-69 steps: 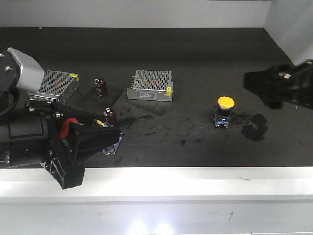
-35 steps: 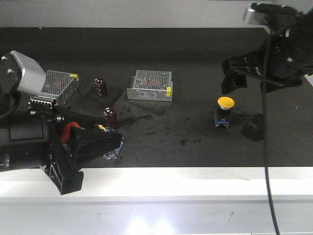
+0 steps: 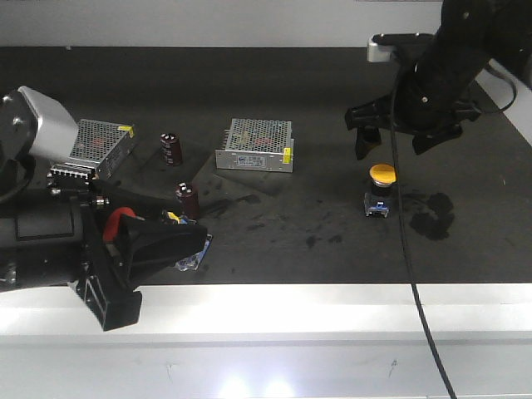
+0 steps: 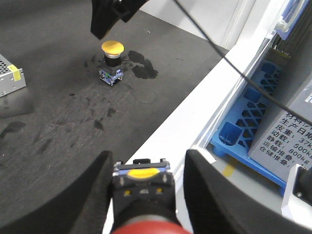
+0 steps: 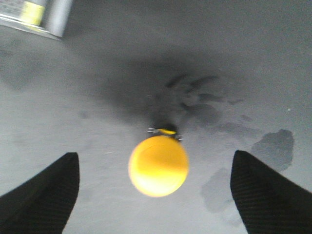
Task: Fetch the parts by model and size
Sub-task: 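Move the right gripper over the yellow-capped switch and lower it, then close the right gripper on the yellow-capped switch and lift it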
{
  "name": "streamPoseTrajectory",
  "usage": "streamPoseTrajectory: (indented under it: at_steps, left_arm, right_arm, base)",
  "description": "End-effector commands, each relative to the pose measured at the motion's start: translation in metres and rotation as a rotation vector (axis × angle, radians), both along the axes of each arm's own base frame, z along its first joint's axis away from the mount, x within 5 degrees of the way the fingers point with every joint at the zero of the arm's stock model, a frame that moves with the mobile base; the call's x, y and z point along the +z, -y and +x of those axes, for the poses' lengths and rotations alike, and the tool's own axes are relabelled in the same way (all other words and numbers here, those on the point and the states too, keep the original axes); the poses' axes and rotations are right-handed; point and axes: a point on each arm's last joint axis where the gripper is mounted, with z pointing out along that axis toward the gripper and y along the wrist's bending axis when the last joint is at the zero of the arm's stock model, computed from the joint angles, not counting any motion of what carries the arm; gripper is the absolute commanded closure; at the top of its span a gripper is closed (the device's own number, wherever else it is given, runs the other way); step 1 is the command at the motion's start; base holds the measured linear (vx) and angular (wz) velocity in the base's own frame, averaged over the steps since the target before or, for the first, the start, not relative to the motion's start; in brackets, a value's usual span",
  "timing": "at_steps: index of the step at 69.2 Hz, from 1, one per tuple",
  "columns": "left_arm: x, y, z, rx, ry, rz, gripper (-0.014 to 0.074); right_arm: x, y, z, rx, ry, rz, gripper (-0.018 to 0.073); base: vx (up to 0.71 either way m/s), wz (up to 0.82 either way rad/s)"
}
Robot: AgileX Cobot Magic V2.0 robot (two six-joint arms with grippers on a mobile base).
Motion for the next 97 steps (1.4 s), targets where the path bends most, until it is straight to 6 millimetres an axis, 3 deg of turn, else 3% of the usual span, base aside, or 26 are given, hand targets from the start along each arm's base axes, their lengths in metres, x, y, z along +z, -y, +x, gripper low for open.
streamPoseTrajectory:
  at_steps: [1, 33, 56, 70, 90, 97]
  left_arm:
    - [0.016, 0.000, -0.002, 0.017, 0.030, -0.065, 0.0604]
    - [0.016, 0.000, -0.002, 0.017, 0.031, -0.064, 0.0604]
    - [0.016, 0.000, -0.002, 0.017, 0.031, -0.064, 0.0604]
    - [0.016, 0.000, -0.002, 0.017, 0.031, -0.064, 0.0604]
    - [0.016, 0.000, -0.002, 0.017, 0.031, -0.064, 0.0604]
    - [0.016, 0.000, -0.002, 0.017, 0.031, -0.064, 0.0603]
  right_arm:
    - [0.022, 0.002, -0.008, 0.003, 0.031, -0.005, -0.0035]
    - [-0.028, -0.002, 0.014, 0.007, -0.082, -0.029, -0.0035]
    - [-0.043, -0.004, 0.019, 0.008, -0.117, -0.034, 0.0015]
    - [-0.043, -0.004, 0.019, 0.007, -0.119, -0.027, 0.0169]
    - [-0.043, -0.004, 0.019, 0.008, -0.119, -0.028, 0.0578]
    - [-0.043, -0.004, 0.019, 0.013, -0.119, -0.029, 0.0570]
  base:
    - [0.00, 0.00]
    - [0.00, 0.00]
    - [0.00, 0.00]
    - [0.00, 0.00]
    - [0.00, 0.00]
    - [0.00, 0.00]
